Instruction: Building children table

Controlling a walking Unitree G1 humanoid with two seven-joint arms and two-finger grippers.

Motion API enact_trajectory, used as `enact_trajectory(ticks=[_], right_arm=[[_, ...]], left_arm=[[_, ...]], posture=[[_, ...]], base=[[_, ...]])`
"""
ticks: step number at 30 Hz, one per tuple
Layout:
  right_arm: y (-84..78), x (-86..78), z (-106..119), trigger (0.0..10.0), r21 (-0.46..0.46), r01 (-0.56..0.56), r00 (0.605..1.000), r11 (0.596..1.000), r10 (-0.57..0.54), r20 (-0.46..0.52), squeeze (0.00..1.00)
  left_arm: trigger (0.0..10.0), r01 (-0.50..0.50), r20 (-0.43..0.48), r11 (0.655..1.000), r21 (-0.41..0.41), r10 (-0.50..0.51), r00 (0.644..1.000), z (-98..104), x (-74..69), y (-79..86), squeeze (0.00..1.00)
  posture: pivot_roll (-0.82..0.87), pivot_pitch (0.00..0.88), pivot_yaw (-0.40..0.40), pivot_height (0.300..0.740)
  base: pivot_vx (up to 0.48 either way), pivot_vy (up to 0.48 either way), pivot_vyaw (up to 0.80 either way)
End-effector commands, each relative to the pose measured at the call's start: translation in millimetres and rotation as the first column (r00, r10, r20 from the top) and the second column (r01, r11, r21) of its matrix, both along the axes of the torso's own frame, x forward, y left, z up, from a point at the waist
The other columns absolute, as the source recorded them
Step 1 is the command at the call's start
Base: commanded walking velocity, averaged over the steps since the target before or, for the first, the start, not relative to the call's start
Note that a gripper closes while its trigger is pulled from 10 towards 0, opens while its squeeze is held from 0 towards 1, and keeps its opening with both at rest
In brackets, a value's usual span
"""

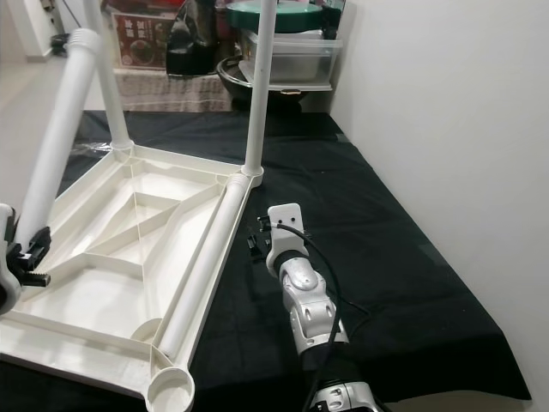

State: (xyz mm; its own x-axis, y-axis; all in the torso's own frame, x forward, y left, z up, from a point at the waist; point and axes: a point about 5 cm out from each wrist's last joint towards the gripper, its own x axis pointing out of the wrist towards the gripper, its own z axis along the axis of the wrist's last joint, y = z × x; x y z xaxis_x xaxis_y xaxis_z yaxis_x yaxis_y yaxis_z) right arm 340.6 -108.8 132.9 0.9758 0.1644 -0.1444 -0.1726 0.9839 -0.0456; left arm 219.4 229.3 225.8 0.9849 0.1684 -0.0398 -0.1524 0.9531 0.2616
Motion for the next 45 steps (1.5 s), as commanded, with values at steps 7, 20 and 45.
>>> enact_trajectory(ticks=[7,20,45], right_arm=[[-2.2,4.2,12.2,10.0,0.048,0.063,0.995,0.997,-0.066,0.074,0.00],[-7.3,2.4,11.3,10.0,0.054,0.085,0.993,0.995,-0.089,0.083,0.00],[-13.6,-1.2,6.0,10.0,0.062,0.110,0.991,0.992,-0.114,0.067,0.00]], left_arm=[[10.0,0.061,0.048,0.998,0.021,-0.062,0.997,-0.6,2.6,-9.3,0.00],[10.0,0.081,0.058,0.996,-0.029,-0.080,0.995,-3.6,9.3,-12.2,0.00],[10.0,-0.014,-0.125,0.996,-0.087,0.003,0.992,-45.2,24.0,27.5,0.00]], posture=[[0.12,0.000,-0.082,0.740],[0.11,0.000,-0.078,0.740],[0.08,0.000,-0.061,0.740]], base=[[-0.252,0.000,0.00],[-0.327,0.000,0.00],[0.000,0.000,0.00]])
